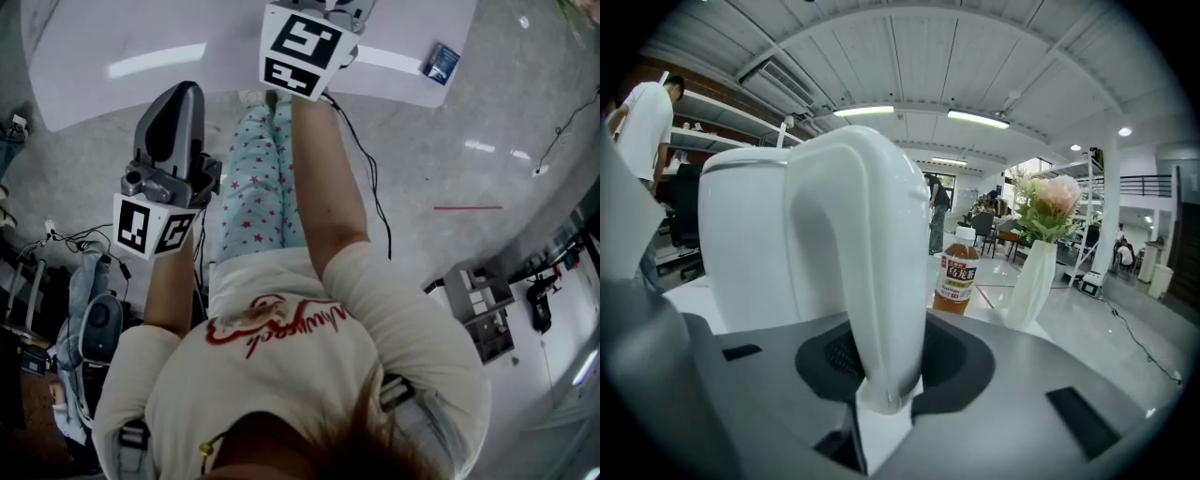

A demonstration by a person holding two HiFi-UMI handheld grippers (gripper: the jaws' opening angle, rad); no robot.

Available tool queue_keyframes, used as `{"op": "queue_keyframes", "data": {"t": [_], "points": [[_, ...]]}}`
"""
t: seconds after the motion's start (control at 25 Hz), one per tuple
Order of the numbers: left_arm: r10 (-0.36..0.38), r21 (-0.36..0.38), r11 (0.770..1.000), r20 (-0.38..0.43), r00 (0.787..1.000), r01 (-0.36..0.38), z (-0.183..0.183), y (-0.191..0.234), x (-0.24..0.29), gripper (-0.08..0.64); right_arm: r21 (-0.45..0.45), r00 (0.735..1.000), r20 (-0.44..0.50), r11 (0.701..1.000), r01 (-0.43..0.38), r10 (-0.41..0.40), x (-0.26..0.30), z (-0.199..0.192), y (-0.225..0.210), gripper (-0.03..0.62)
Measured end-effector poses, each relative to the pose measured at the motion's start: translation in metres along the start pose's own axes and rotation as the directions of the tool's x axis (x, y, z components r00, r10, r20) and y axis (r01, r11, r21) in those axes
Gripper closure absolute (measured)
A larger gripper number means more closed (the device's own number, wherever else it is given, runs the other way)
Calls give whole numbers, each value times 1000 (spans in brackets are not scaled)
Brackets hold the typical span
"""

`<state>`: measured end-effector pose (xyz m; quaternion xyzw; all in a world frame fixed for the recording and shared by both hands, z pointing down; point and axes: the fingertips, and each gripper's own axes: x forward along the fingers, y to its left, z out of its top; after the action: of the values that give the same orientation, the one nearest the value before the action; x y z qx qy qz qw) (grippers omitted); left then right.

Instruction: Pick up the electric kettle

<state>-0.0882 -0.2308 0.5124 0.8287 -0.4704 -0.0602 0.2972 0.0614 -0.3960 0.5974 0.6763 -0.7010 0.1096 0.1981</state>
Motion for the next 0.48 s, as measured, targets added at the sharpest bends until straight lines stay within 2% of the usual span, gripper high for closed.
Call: {"op": "queue_keyframes", "data": {"t": [0.28, 0.48], "points": [[-6, 16, 1000, -12, 1000, 7, -2, 1, -1, 548, 62, 998, 56, 998, -22, 18, 11, 7, -9, 488], [-2, 15, 1000, -7, 1000, 2, -1, 5, 2, 548, 56, 996, 81, 998, -35, 31, 16, 15, -10, 483]]}}
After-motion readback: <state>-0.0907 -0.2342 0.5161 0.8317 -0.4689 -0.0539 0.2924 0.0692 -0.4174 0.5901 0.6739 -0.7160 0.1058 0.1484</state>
